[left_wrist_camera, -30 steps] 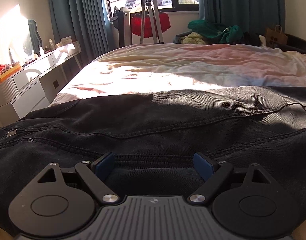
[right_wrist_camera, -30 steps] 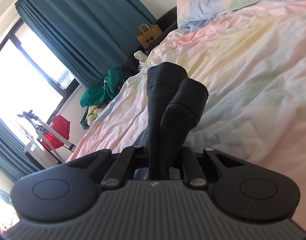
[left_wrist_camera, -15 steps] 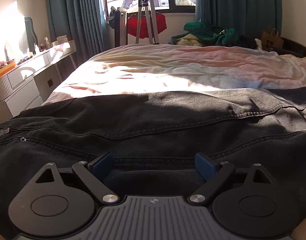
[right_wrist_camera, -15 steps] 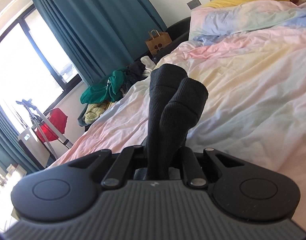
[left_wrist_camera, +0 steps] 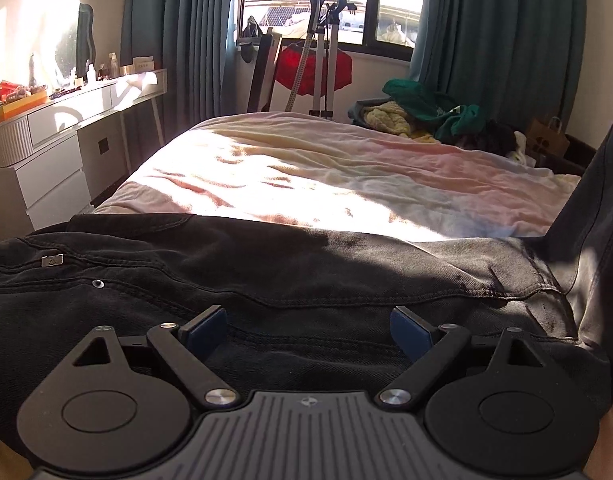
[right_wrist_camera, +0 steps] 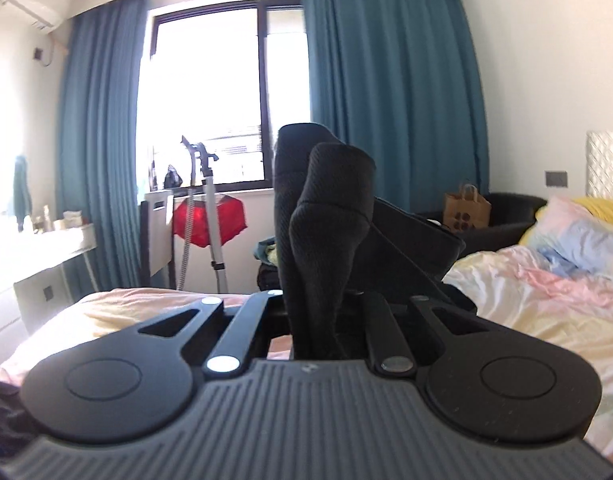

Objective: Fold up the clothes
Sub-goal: 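Lift the held trouser leg upward with the right gripper, then lay the trouser leg over the trousers and open the right gripper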

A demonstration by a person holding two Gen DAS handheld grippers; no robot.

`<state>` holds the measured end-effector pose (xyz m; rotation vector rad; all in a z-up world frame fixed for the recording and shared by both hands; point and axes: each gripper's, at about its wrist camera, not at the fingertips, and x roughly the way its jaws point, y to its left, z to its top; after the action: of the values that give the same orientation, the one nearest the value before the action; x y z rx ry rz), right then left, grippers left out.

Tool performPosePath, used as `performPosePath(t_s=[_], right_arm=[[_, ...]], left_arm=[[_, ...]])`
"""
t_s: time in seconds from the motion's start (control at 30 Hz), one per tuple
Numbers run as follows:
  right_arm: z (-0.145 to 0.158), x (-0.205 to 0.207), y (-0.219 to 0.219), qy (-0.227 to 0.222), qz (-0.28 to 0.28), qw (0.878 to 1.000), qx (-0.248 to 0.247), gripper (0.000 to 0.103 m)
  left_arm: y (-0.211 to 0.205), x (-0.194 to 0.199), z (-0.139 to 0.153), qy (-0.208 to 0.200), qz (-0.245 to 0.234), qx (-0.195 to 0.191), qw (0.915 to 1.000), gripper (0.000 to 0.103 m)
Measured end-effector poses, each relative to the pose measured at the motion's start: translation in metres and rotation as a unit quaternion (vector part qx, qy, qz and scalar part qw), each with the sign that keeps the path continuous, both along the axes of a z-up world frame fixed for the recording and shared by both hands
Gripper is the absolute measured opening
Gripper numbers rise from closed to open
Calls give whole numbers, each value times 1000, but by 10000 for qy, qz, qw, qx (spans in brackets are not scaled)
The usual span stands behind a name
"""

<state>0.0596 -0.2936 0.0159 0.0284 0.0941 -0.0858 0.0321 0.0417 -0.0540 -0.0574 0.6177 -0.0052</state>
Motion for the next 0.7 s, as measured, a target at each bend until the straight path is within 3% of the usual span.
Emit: performPosePath(t_s=[0.13,0.27,0.3,0.43,0.57,0.7], right_arm=[[-35,-12,79,277,1021,9919,-705,12],[-98,-19,146,1285,1959,9610,-1466,12],[-113,-19,157,1535,2077,9515,-1671,12],[-139,-24,182,1670,2048,9351,-2363,12],[-119,-31,185,1388,2109,9437,-2136,13],[-132,-24,195,1724,2296,9383,-1930,14]], left_arm=[[29,-16,28,-317,296,-155,9989,90],[55,-24,44,-473,517,-284,9971,91],[59,-24,45,-460,548,-327,9969,91],[67,-23,48,-442,628,-413,9962,91],[61,-20,50,-479,512,-358,9969,90],[52,-19,46,-516,373,-205,9978,91]])
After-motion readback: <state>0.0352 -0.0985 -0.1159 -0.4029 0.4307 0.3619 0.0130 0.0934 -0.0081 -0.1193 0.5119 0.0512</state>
